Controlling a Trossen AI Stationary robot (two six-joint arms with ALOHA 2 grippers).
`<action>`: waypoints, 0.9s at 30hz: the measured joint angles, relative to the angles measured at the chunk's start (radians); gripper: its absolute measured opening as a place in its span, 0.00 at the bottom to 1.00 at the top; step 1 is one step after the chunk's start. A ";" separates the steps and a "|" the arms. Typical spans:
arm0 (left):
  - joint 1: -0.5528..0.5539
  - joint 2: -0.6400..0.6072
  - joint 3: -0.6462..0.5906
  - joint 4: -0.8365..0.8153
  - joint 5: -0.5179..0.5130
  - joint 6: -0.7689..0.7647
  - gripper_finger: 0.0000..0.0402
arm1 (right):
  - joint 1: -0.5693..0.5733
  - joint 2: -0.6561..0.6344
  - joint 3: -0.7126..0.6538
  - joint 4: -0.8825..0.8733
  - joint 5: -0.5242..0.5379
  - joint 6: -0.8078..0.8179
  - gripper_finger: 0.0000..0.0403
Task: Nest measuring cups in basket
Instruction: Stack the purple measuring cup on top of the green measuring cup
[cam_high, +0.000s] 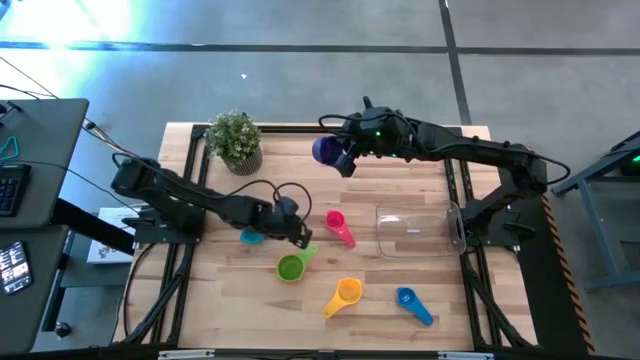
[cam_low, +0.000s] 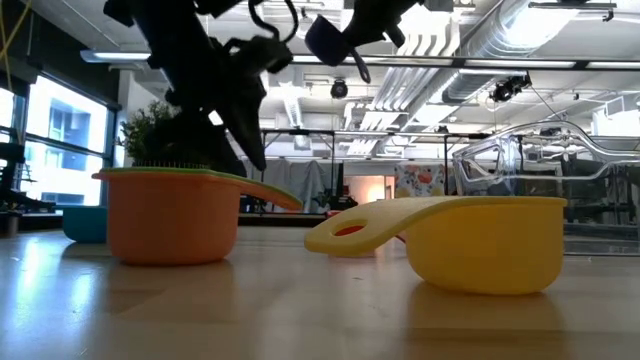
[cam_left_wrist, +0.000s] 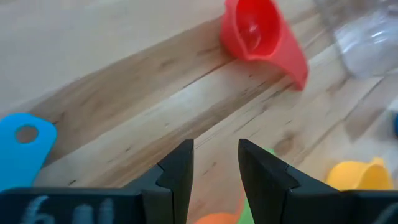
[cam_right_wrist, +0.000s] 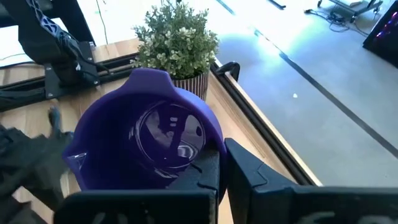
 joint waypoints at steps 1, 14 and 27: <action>0.001 0.009 0.000 0.001 0.009 0.000 0.29 | 0.000 0.000 0.000 0.000 -0.007 0.001 0.00; 0.005 0.094 0.000 0.052 0.099 0.019 0.29 | 0.000 0.000 0.000 -0.002 -0.010 0.012 0.00; -0.002 0.093 0.000 0.051 0.128 0.046 0.29 | 0.000 0.000 0.000 -0.010 -0.009 0.012 0.00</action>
